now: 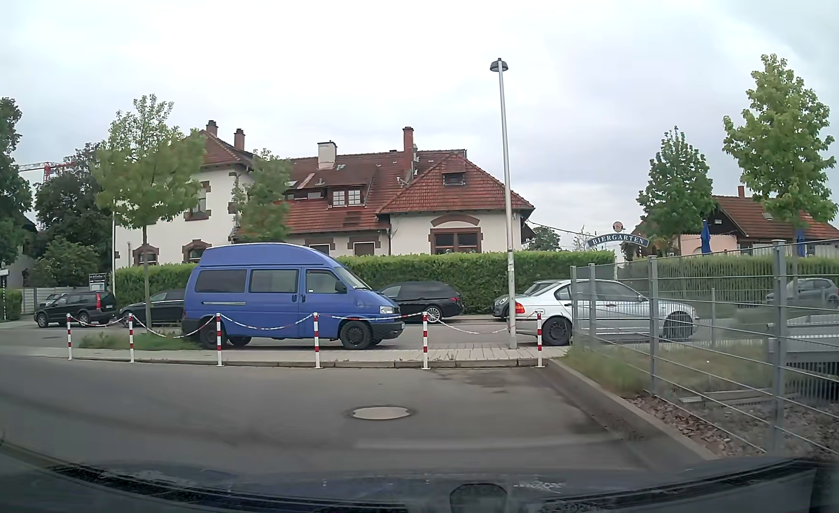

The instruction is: Follow the waypoints while adhering to traffic rules and regulations

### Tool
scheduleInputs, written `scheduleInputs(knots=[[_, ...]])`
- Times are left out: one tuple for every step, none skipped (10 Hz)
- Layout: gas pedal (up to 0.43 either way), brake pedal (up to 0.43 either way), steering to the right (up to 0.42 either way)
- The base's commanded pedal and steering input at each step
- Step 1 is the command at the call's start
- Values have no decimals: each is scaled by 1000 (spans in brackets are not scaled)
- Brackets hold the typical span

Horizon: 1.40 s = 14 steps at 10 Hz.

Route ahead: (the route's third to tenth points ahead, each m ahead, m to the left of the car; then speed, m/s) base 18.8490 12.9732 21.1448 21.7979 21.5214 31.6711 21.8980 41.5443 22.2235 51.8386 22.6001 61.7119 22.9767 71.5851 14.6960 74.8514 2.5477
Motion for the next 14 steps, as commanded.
scheduleInputs(knots=[[28, 0, -148], [28, 0, -184], [28, 0, -215], [28, 0, -252], [28, 0, -289], [28, 0, -319], [28, 0, -349], [28, 0, -385], [28, 0, -418], [28, 0, -446], [28, 0, -486], [28, 0, -527], [28, 0, -557], [28, 0, -598]])
